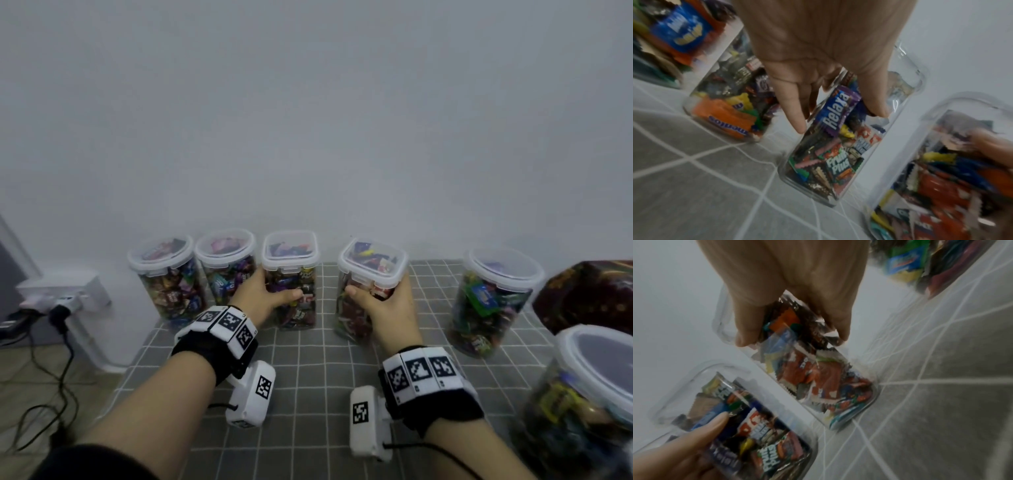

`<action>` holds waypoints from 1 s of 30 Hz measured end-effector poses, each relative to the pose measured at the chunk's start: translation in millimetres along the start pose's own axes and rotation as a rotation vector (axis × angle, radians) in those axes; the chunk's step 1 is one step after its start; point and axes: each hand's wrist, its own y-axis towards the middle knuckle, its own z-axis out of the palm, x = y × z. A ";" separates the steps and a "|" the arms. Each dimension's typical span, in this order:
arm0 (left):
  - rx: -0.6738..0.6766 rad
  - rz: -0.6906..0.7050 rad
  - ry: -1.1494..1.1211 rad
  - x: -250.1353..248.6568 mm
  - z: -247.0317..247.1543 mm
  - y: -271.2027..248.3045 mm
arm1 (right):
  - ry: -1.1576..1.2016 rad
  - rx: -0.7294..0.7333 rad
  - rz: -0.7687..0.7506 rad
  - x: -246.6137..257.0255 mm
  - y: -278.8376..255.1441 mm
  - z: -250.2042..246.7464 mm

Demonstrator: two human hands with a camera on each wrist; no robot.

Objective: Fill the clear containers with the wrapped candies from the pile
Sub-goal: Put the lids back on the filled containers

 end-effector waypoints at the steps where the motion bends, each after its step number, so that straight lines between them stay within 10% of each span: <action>1: 0.007 0.006 0.009 0.5 -0.1 -0.2 | -0.009 0.043 -0.005 0.0 3.8 1.1; 10: 0.026 0.026 -0.076 8.5 -0.6 -9.9 | 0.029 0.315 0.034 -0.5 32.9 6.4; 30: -0.086 -0.056 -0.366 16.6 12.4 -10.9 | -0.027 0.427 0.091 -3.5 58.2 10.7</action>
